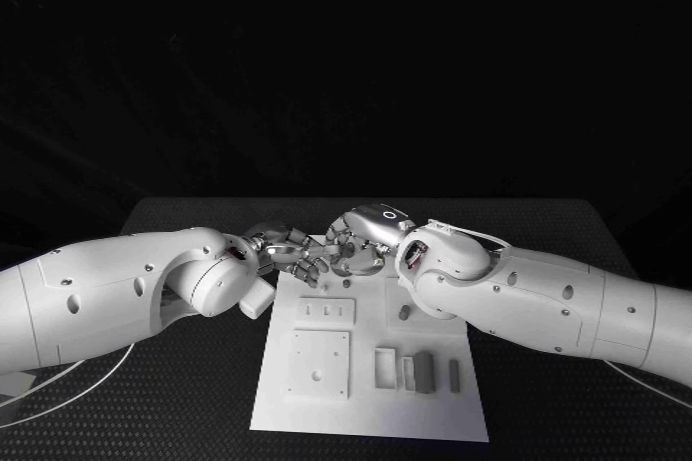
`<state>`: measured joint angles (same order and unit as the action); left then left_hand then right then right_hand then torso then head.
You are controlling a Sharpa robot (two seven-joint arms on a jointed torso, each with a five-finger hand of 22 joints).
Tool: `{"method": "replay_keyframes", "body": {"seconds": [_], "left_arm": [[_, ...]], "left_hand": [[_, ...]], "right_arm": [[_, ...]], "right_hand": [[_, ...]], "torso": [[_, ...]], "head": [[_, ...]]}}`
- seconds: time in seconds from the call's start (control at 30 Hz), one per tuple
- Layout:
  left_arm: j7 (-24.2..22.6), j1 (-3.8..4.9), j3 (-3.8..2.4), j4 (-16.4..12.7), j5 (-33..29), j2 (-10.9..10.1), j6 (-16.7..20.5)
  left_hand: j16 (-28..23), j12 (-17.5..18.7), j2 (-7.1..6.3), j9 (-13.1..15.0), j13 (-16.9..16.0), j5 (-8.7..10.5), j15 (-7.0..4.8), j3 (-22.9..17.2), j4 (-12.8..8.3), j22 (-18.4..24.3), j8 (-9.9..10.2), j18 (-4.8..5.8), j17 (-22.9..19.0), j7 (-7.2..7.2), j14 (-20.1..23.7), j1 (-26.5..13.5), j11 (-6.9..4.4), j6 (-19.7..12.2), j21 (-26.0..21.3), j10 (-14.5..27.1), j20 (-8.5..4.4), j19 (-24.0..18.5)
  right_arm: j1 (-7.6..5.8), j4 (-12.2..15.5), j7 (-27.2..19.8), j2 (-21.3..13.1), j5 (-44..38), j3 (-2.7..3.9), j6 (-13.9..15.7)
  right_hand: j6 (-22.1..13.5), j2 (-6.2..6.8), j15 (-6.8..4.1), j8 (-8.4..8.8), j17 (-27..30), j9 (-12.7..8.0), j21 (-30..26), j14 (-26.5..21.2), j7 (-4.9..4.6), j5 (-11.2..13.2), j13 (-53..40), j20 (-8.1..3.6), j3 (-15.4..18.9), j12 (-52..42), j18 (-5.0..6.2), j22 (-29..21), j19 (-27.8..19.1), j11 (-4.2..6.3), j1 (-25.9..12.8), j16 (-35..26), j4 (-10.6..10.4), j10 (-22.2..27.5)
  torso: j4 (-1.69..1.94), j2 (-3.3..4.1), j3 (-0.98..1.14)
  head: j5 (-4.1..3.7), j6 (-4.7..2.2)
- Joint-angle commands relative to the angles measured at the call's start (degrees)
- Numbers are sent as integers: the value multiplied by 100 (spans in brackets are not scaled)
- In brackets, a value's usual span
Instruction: Assemble the parts on the task board
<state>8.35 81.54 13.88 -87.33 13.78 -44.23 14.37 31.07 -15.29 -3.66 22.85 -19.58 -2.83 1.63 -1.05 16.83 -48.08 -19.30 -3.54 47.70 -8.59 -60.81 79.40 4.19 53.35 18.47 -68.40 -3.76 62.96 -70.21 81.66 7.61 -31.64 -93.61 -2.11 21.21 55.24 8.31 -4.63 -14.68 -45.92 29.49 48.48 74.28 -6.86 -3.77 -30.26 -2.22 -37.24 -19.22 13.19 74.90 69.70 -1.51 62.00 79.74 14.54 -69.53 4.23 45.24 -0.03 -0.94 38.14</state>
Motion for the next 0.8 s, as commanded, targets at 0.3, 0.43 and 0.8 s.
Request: {"method": "replay_keyframes", "body": {"seconds": [0.3,0.43,0.8], "left_arm": [[-54,11,-16,-18,-69,42,57],[6,11,-16,-18,-103,55,82],[105,11,-16,-14,-127,45,151]], "left_hand": [[26,-43,66,-4,-37,4,-29,0,-10,-26,16,-82,13,14,-11,71,-27,38,20,18,-51,-6],[31,-47,88,-4,-51,3,-31,-4,-10,-34,14,-82,17,17,-16,96,-30,46,21,15,-53,-3],[35,-51,84,-6,-70,4,-32,14,-5,-46,16,-77,21,17,-22,98,-32,51,22,13,-53,0]], "right_arm": [[34,117,-85,38,6,-4,63],[37,129,-83,47,-35,-4,58],[44,142,-50,31,-44,-4,96]], "right_hand": [[-9,-46,-14,-39,8,-4,-25,-36,-84,-7,19,-5,8,56,181,102,-21,-1,-23,-21,19,-229],[-6,-46,-15,-41,9,-4,-25,-36,-84,-7,20,-5,9,60,181,102,-20,0,-25,-21,19,-232],[1,-49,-17,-44,8,-5,-25,-35,-81,-7,25,-5,9,70,181,102,-18,2,-26,-21,18,-240]], "torso": [[-3,2,4],[-2,1,1],[0,2,0]], "head": [[8,4],[9,11],[0,14]]}}
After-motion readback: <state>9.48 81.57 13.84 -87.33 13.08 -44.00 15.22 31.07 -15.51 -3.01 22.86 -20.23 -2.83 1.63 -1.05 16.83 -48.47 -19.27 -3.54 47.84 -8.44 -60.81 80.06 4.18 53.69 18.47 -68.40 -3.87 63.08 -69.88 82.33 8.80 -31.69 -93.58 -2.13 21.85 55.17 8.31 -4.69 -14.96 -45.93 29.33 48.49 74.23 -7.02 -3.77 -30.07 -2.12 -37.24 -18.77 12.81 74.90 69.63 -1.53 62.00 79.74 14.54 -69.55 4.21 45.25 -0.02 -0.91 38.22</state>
